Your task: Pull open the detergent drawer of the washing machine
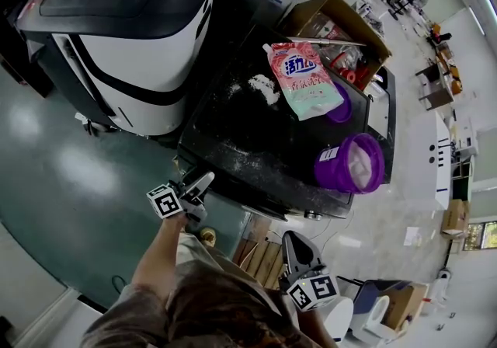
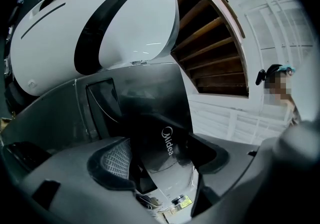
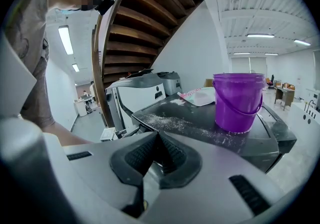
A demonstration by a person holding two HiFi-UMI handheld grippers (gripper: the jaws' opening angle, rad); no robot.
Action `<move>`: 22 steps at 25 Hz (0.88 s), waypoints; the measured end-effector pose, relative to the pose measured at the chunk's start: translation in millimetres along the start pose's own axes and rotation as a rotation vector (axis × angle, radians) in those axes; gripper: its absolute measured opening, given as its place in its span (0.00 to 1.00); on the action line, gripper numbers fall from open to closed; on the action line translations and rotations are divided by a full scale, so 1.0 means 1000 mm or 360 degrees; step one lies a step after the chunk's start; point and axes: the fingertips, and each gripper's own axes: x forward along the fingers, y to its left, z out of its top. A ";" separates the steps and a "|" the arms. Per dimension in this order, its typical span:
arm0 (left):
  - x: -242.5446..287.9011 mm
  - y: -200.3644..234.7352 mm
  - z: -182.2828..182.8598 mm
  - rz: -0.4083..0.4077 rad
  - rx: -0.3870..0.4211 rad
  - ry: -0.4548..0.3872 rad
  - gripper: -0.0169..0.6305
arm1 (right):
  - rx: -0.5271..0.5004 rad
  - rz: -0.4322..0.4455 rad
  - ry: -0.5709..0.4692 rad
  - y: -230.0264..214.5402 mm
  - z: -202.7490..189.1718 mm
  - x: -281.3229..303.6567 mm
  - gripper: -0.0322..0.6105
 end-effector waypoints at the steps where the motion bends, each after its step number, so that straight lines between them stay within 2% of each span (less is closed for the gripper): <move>1: 0.000 0.000 0.000 0.0000 -0.0001 -0.0004 0.58 | -0.0004 0.0000 0.0003 0.000 0.000 -0.001 0.05; 22: -0.040 -0.015 -0.013 0.0007 -0.0028 -0.0015 0.57 | -0.0060 0.0119 0.0005 0.023 0.001 0.010 0.05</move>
